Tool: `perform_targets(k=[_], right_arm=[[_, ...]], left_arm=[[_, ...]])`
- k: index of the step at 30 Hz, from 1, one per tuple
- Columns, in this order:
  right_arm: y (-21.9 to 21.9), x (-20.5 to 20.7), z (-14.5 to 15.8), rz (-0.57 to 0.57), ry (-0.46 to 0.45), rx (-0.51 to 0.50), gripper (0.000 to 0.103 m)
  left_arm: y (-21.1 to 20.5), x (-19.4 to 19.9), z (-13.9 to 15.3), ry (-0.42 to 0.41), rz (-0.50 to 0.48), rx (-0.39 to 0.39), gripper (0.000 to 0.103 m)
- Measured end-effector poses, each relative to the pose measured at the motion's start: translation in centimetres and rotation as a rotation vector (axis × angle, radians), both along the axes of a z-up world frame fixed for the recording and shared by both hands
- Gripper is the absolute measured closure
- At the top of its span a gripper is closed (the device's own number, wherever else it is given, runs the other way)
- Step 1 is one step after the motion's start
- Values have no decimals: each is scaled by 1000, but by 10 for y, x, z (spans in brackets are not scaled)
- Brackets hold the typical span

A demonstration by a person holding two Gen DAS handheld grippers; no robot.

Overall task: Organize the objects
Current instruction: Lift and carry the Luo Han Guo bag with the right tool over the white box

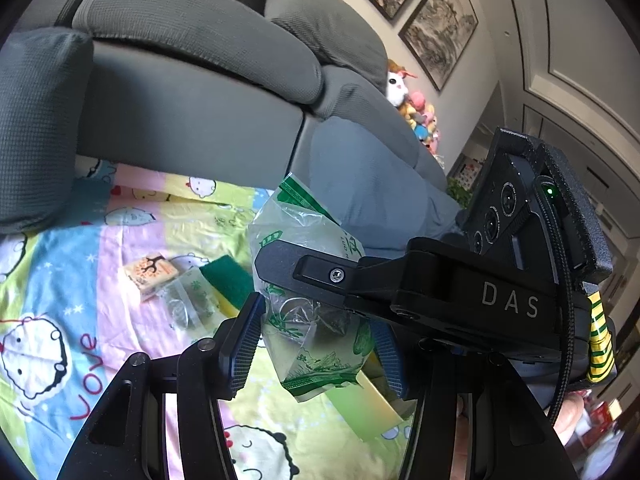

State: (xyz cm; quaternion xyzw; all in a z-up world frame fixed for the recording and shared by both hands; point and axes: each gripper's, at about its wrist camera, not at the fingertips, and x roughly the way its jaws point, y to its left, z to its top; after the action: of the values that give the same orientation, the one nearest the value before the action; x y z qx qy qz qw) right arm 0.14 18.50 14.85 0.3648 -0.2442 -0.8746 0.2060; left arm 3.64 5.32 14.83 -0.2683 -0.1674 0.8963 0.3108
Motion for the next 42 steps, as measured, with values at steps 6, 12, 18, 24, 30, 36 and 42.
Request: perform_targets(k=[6, 12, 18, 24, 30, 36, 42], right_arm=[[11, 6, 6, 7, 29, -22, 40], [24, 13, 9, 3, 45, -29, 40], [39, 22, 17, 5, 78, -29, 39], [61, 26, 18, -20, 93, -36, 39], [94, 28, 13, -79, 96, -70, 39], [133, 32, 2, -174, 66, -104, 39], [164, 31, -15, -248, 13, -147, 39]], left_arm=[[11, 6, 7, 22, 1, -23, 49], [25, 13, 12, 33, -7, -40, 49], [45, 22, 20, 73, -14, -70, 48], [70, 22, 23, 91, -32, -98, 49], [105, 15, 23, 98, -89, -125, 48], [144, 4, 13, 70, -159, -141, 48], [170, -5, 3, 44, -200, -151, 48]])
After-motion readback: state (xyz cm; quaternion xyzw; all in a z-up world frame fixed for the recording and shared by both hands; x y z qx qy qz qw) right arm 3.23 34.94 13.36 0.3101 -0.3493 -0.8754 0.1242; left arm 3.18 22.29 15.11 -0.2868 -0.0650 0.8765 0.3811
